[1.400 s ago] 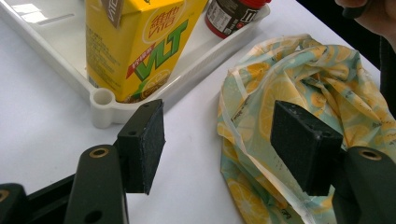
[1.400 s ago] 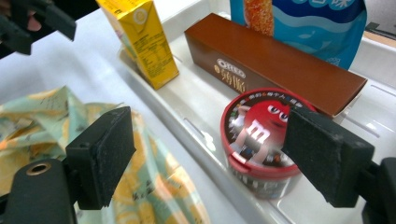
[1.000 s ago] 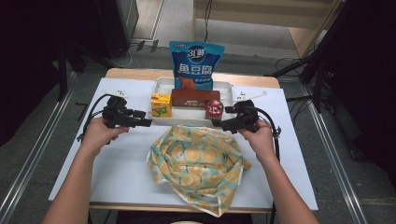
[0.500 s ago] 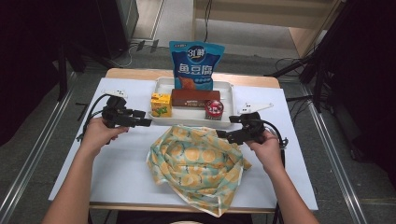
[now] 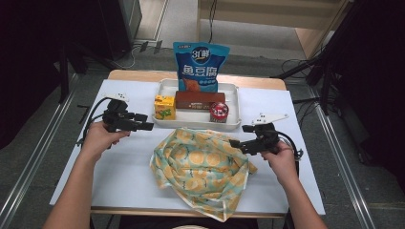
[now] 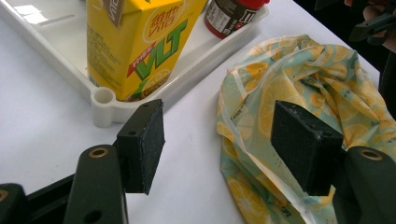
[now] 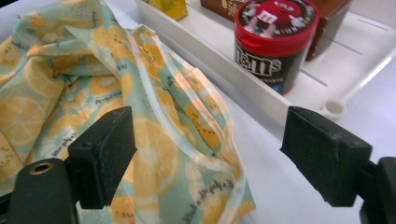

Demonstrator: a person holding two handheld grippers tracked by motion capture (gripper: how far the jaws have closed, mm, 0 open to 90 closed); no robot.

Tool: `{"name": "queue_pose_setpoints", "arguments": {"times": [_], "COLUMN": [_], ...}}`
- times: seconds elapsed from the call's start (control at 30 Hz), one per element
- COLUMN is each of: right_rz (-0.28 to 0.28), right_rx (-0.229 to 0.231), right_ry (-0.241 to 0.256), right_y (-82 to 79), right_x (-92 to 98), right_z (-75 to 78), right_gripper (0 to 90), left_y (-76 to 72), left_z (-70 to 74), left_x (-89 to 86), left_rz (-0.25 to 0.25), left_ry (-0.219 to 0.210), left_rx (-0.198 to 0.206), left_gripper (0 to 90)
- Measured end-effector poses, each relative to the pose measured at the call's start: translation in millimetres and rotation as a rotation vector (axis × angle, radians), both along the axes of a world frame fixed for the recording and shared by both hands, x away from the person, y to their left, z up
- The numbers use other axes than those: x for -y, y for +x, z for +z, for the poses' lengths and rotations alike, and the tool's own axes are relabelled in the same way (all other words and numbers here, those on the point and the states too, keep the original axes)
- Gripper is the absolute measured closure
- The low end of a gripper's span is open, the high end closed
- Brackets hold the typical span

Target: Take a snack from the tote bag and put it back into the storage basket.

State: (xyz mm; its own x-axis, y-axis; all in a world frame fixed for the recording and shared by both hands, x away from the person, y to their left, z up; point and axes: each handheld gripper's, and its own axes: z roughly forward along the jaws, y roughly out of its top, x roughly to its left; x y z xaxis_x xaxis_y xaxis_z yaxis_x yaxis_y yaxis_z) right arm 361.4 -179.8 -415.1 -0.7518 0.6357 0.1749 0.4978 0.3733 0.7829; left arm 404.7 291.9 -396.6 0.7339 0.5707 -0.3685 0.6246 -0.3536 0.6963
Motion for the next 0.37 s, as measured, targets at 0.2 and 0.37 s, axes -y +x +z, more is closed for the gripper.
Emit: {"name": "queue_pose_setpoints", "arguments": {"times": [0.2,0.37], "right_rz": [-0.017,-0.017], "right_rx": [0.002,0.038], "right_ry": [-0.003,0.003], "right_y": [1.2,-0.5], "right_x": [2.7,6.6], "right_z": [-3.1,-4.8], "right_gripper": [21.5,21.5], "left_y": [0.8,3.2], "left_z": [-0.8,-3.1], "left_x": [0.1,2.0], "left_rz": [-0.001,0.007], "left_ry": [-0.003,-0.008], "left_rx": [0.001,-0.003], "left_gripper": [35.1,35.0]}}
